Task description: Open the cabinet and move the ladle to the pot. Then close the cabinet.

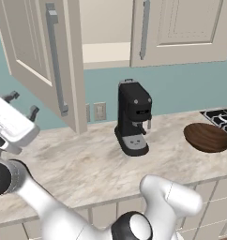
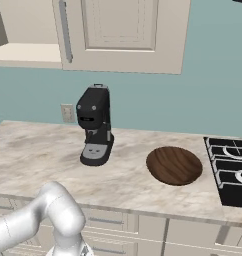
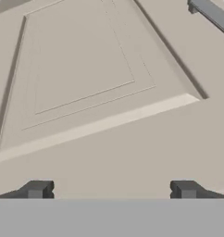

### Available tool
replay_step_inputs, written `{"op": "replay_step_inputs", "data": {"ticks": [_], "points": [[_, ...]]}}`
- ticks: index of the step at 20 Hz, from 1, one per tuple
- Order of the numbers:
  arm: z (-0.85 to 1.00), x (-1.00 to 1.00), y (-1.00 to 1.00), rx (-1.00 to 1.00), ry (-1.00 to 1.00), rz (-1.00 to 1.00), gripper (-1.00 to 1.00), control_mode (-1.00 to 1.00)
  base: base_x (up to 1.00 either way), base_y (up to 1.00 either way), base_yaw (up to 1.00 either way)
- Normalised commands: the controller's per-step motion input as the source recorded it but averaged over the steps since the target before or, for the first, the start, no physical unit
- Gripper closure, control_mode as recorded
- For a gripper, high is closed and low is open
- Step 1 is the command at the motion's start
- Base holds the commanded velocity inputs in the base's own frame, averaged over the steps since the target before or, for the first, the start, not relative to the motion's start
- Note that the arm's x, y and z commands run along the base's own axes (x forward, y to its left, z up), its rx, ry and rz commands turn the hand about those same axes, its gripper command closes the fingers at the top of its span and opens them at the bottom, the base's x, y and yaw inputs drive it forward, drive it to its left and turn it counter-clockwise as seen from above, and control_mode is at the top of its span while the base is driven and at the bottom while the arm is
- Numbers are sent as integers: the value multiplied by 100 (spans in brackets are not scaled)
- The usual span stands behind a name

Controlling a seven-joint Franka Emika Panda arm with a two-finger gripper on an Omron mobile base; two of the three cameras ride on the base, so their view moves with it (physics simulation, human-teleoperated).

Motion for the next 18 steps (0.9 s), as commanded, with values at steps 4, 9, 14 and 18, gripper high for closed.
{"op": "replay_step_inputs", "data": {"ticks": [4,9,14,18], "points": [[23,14,-17,-5,-6,-14,-100,-100,0,0,0],[22,3,-53,-2,-2,-10,-100,-100,0,0,0],[13,9,-76,0,0,-1,-100,-100,0,0,0],[15,9,-83,0,0,0,-100,-100,0,0,0]]}}
